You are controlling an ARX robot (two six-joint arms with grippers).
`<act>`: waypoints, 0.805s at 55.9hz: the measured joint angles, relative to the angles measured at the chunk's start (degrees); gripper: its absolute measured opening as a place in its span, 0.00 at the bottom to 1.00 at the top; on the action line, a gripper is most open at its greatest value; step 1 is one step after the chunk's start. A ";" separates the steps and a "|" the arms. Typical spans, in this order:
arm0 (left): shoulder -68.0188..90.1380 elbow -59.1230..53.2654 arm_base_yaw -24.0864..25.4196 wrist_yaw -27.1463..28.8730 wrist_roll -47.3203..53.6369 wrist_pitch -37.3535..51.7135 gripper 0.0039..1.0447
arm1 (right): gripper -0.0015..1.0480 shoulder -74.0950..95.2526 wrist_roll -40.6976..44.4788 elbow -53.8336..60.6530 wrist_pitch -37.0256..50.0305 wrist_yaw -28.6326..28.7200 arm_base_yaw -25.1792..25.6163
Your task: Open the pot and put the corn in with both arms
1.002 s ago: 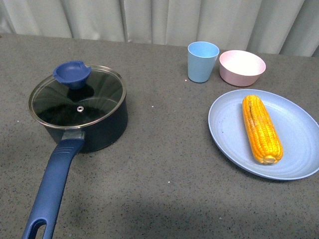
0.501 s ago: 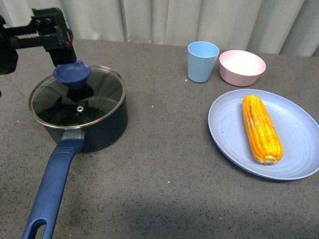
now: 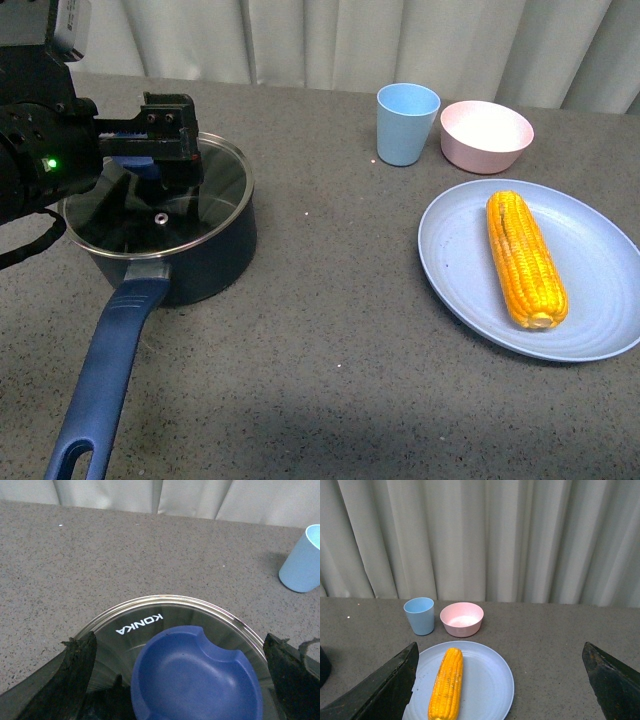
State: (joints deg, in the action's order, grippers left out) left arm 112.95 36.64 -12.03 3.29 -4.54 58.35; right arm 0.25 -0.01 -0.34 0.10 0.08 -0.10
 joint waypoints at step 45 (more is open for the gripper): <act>-2.25 0.09 -0.11 -0.44 4.28 -1.51 0.61 | 0.91 0.00 0.00 0.00 0.00 0.00 0.00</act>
State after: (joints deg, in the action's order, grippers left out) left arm 110.69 36.73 -12.14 2.85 -0.25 56.84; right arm 0.25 -0.01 -0.34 0.10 0.08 -0.10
